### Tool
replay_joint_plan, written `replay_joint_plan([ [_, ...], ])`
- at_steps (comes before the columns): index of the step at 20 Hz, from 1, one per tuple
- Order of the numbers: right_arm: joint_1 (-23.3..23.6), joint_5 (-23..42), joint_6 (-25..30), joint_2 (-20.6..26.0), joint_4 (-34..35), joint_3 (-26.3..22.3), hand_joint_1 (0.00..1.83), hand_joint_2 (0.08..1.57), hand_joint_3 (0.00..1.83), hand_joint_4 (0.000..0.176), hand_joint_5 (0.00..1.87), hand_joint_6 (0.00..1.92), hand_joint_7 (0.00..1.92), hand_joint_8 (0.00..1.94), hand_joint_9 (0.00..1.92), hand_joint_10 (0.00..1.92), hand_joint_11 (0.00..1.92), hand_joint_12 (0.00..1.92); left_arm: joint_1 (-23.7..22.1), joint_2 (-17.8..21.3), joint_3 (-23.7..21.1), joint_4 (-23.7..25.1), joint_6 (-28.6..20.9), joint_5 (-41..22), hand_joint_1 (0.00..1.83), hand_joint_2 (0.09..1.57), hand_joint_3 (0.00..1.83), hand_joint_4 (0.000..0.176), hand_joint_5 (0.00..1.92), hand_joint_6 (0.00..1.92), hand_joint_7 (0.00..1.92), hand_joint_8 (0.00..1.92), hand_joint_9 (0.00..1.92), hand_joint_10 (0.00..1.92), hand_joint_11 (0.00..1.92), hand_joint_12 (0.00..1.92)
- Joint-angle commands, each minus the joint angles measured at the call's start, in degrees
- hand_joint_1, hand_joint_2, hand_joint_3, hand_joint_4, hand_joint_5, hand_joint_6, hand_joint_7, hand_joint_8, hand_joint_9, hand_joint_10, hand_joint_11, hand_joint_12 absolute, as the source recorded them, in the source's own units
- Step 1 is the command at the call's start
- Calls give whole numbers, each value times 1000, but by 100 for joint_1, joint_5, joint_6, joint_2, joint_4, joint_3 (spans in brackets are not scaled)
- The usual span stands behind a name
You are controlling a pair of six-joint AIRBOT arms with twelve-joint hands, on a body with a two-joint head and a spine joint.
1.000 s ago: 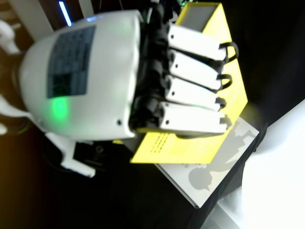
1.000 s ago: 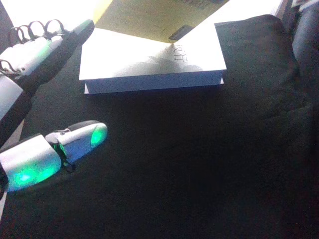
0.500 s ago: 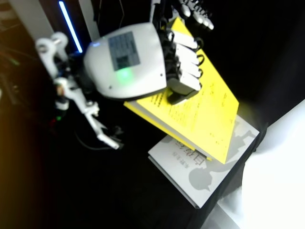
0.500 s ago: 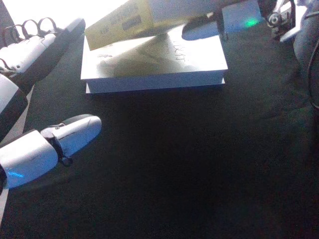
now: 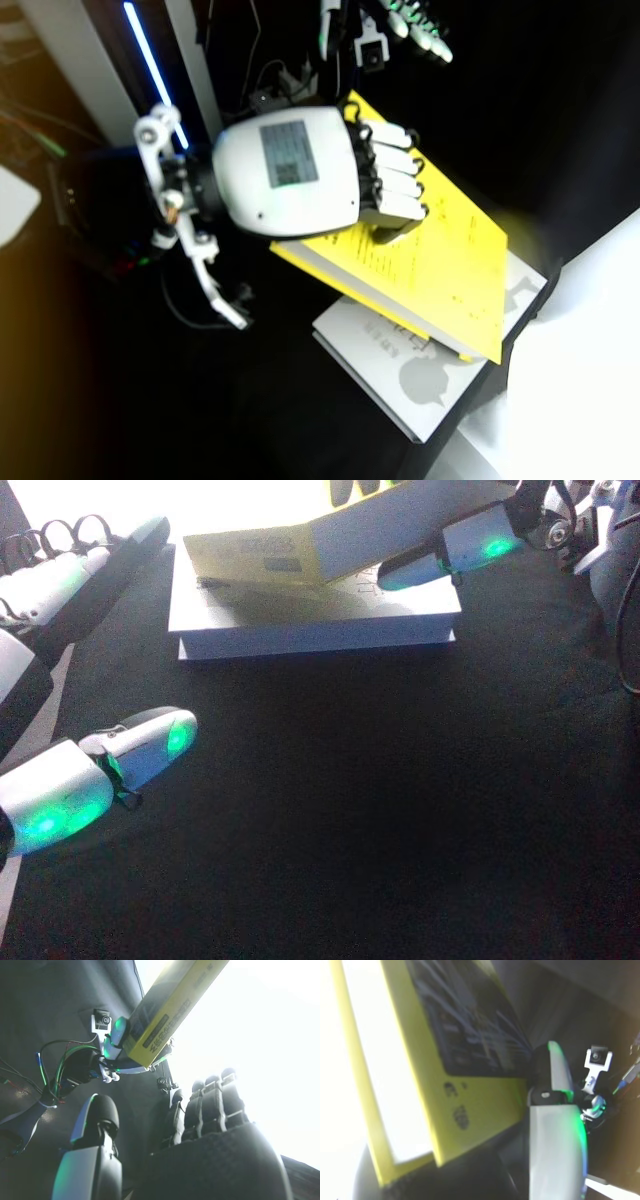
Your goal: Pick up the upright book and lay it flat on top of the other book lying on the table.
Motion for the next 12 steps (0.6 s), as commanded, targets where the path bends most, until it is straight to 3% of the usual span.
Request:
replay_joint_plan([
  [1,-132,-1152,210,35,-87,64,1102,1214,1,0,780,1284,690,1445,876,1672,803,1921,-35,-3,-16,172,-20,-722,537,1241,9,115,4,1,0,0,0,0,0,0],
  [2,-132,-1151,210,36,-78,1,849,1229,4,0,419,799,515,772,550,1229,352,1808,-31,-2,-21,159,-20,-733,529,1247,11,123,0,0,0,0,0,0,0,0],
  [3,-132,-1147,227,101,-68,-88,388,1393,20,0,167,507,395,342,357,966,70,1701,-27,-3,-23,150,-20,-739,538,1250,11,121,0,0,0,0,0,0,0,0],
  [4,-132,-1111,311,151,-68,-158,98,1384,5,8,33,110,145,108,106,684,13,1436,-24,-4,-25,137,-20,-743,506,1241,6,111,0,0,0,0,0,0,0,0],
  [5,-132,-999,572,158,-69,-156,39,1285,0,45,6,21,28,21,47,394,2,1290,-16,-2,-32,118,-20,-757,483,1242,6,122,0,0,0,0,0,0,0,0],
  [6,-132,-837,866,167,-71,-131,64,1219,0,30,0,3,5,3,45,253,0,1184,-6,0,-37,105,-20,-772,511,1247,8,100,0,0,0,0,0,0,0,0],
  [7,-132,-698,1043,235,-71,-136,75,1152,0,21,0,0,0,0,30,139,0,1022,-2,-1,-37,92,-20,-773,538,1251,8,94,0,0,0,0,0,0,0,0],
  [8,-131,-600,1145,333,-72,-171,88,1123,0,42,0,0,0,0,5,27,0,683,-2,-2,-37,86,-20,-774,523,1246,6,117,0,0,0,0,0,0,0,0],
  [10,-127,-397,1360,493,-63,-251,118,1074,0,40,0,0,0,0,0,0,0,340,7,-4,-36,69,-20,-769,514,1240,2,145,0,0,0,0,0,0,0,0],
  [11,-117,-284,1485,559,-35,-278,169,1037,0,41,0,0,0,0,0,0,0,260,15,-3,-36,61,-20,-769,574,1245,3,107,0,0,0,0,0,0,0,0],
  [12,-94,-158,1537,684,94,-348,167,1027,0,52,0,0,0,0,0,0,0,51,17,-4,-36,54,-20,-760,568,1242,1,120,0,0,0,0,0,0,0,0],
])
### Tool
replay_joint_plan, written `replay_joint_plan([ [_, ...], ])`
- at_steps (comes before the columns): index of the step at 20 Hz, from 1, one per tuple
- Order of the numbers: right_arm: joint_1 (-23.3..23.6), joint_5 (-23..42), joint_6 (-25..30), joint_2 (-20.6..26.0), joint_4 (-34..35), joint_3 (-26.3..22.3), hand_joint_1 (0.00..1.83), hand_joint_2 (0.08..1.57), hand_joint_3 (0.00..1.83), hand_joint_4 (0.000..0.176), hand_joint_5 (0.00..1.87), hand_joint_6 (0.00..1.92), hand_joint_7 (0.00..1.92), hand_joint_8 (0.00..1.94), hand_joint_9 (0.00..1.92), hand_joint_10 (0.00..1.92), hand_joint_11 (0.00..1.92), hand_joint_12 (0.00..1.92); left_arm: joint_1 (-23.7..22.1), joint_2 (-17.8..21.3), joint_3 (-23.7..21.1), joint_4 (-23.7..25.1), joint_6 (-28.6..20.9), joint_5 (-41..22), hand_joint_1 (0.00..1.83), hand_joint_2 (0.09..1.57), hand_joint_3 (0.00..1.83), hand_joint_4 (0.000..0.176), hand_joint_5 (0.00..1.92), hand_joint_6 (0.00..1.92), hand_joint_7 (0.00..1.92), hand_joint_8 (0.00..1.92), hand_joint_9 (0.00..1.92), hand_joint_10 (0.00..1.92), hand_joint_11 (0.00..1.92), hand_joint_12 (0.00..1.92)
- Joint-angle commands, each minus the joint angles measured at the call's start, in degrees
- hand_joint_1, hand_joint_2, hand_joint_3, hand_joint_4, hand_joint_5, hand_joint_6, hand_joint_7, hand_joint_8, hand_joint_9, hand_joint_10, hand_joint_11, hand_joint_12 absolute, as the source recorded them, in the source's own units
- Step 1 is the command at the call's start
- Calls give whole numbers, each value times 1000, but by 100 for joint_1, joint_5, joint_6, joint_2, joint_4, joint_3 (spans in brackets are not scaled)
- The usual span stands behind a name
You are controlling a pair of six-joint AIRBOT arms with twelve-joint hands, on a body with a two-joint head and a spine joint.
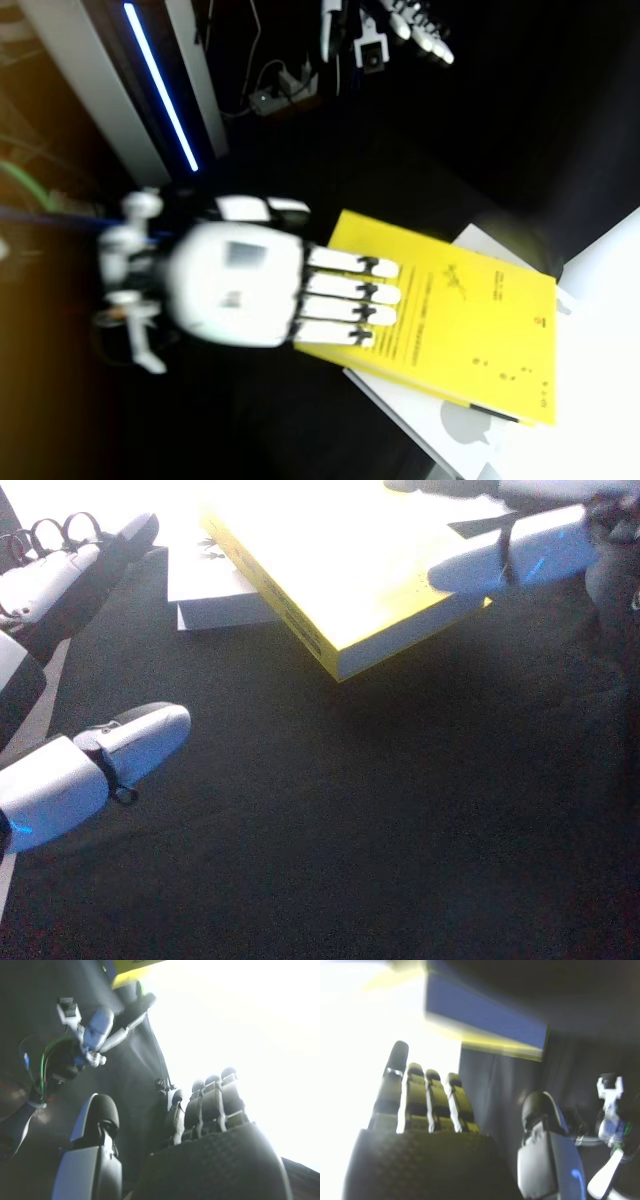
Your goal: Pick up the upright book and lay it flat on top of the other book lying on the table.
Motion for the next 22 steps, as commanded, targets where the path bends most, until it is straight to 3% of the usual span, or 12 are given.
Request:
replay_joint_plan([
  [1,78,568,51,54,366,-82,189,1013,0,48,0,0,0,0,0,0,1,11,-12,-4,-10,156,-20,-710,582,1244,2,113,0,0,0,0,0,0,0,0],
  [3,82,890,50,235,696,-224,272,1015,0,14,0,0,0,0,0,0,29,15,-12,-5,-8,137,-20,-691,518,1244,2,137,0,0,0,0,0,0,0,0],
  [6,101,1428,49,550,1133,-478,305,1034,3,111,0,0,0,0,0,0,0,0,-6,-6,-1,73,-20,-679,540,1243,1,156,0,0,0,0,0,0,0,0],
  [7,102,1589,47,671,1266,-576,271,1077,21,49,0,0,0,0,0,0,0,0,-6,-6,3,65,-20,-677,557,1240,0,153,0,0,0,0,0,0,0,0],
  [8,102,1793,45,838,1421,-708,274,1090,25,65,0,0,0,0,0,0,0,0,-6,-6,6,53,-20,-682,519,1240,0,168,0,0,0,0,0,0,0,0],
  [10,102,2027,-172,1089,1734,-934,303,1155,45,57,0,0,0,0,0,0,0,0,-6,-6,26,24,-20,-696,450,1223,0,173,0,0,0,0,0,0,0,0],
  [11,102,2137,-190,1199,1789,-1012,270,1167,45,31,0,0,0,0,0,0,0,0,-4,-4,42,13,-20,-716,414,1217,0,164,0,0,0,0,0,0,0,0],
  [13,101,2349,-599,1571,2235,-1263,277,1240,35,20,0,0,0,0,0,0,0,0,9,0,137,-3,-20,-749,418,1223,0,131,0,0,0,0,0,0,0,0],
  [18,94,2904,-643,1759,2741,-1410,334,1320,37,50,0,0,0,0,0,0,0,0,279,121,661,-14,-20,-900,414,1234,1,88,0,0,0,0,0,0,0,0],
  [20,63,3172,-678,1797,3006,-1443,339,1334,33,48,0,0,0,0,0,0,0,0,498,48,1231,30,-20,-1106,504,1254,8,120,0,0,0,0,18,7,8,3],
  [21,8,3323,-762,1836,3207,-1464,299,1343,33,37,0,0,0,0,0,0,33,17,579,-41,1467,31,-20,-1228,581,1264,0,123,0,0,32,13,102,9,1,377],
  [22,-8,3365,-796,1846,3273,-1473,273,1388,0,0,0,0,0,0,0,0,6,611,595,-59,1527,31,-20,-1259,735,1262,0,113,0,0,113,5,384,104,0,1166],
])
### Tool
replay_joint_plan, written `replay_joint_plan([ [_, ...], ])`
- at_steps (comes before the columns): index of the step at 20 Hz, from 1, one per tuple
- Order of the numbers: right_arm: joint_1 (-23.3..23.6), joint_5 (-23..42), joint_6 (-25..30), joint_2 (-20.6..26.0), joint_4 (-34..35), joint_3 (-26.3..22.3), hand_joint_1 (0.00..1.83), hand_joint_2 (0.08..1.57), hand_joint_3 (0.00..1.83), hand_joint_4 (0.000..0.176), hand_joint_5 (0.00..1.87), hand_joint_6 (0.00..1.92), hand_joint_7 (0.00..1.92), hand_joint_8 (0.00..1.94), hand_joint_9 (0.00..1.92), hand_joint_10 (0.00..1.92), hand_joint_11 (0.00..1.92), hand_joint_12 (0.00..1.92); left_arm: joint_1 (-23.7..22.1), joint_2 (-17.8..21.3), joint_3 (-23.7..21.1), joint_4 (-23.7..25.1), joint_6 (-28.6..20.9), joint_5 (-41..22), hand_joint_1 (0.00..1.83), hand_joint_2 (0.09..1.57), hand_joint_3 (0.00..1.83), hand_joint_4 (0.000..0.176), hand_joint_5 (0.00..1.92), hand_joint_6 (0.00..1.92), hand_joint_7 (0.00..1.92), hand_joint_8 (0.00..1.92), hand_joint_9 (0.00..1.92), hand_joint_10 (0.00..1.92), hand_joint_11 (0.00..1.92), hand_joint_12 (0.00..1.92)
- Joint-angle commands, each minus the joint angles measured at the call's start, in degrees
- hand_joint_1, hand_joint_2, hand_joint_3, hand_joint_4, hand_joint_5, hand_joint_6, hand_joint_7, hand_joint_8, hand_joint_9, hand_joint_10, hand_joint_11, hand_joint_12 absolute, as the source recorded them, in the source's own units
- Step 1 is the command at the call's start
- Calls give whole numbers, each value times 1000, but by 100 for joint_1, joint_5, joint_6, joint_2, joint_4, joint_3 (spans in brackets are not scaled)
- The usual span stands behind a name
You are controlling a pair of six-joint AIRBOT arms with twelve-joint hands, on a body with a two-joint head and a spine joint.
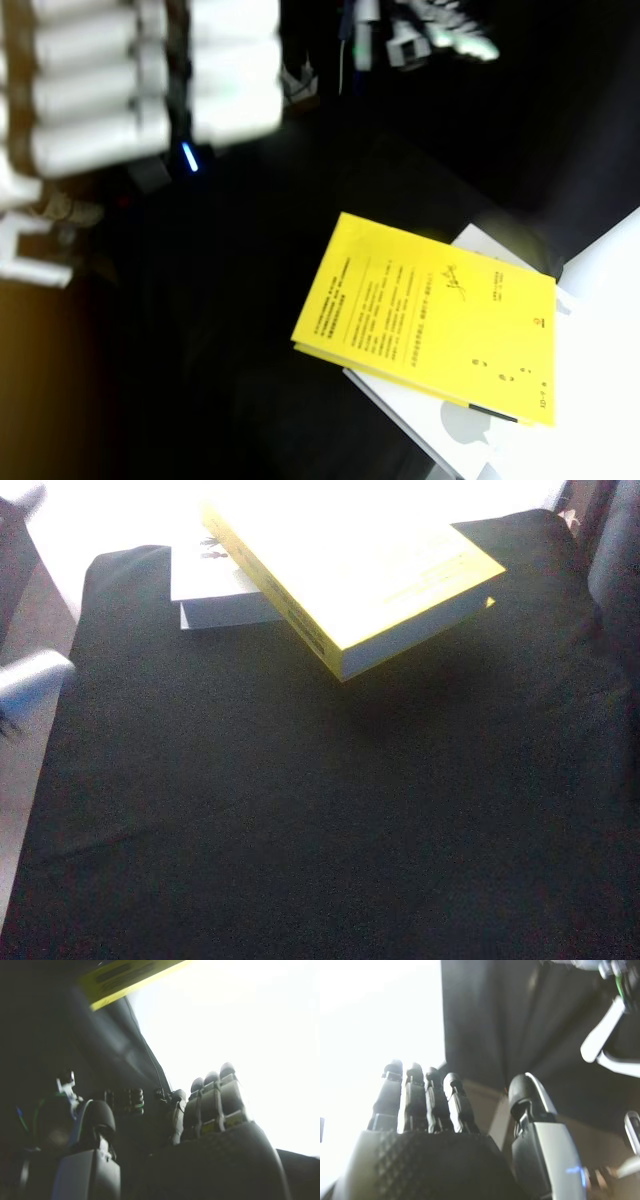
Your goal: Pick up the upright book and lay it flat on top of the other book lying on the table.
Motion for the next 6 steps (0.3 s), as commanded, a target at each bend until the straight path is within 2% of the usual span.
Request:
replay_joint_plan([
  [1,20,613,-30,41,502,-10,292,1356,0,0,0,0,0,0,35,25,0,1149,-1,-46,61,356,-20,-862,736,1271,1,112,0,0,245,21,505,145,95,1390],
  [2,-91,825,-36,91,733,-15,312,1277,0,0,0,0,0,0,58,51,0,1347,10,-53,90,356,-20,-960,722,1261,0,120,19,5,298,23,490,136,65,1471],
  [3,-296,1102,-36,157,1044,-26,371,1234,0,0,0,0,0,0,11,257,0,1399,11,-33,73,352,-20,-1047,721,1266,0,112,155,51,357,35,439,111,12,1408],
  [4,-462,1327,-36,212,1268,-41,367,1214,0,0,0,0,0,0,1,234,0,1371,9,-7,77,384,-20,-1049,714,1268,1,104,189,51,365,27,393,86,2,1312],
  [5,-637,1527,-36,259,1461,-56,359,1190,0,0,0,0,0,0,0,219,0,1350,-41,23,81,428,-20,-1049,681,1262,0,117,208,41,283,7,298,38,0,1172],
  [6,-741,1671,-36,286,1612,-65,425,1169,0,0,0,0,69,12,0,491,0,1490,-113,59,72,486,-20,-1049,676,1220,0,131,288,57,302,11,268,22,0,1028],
])
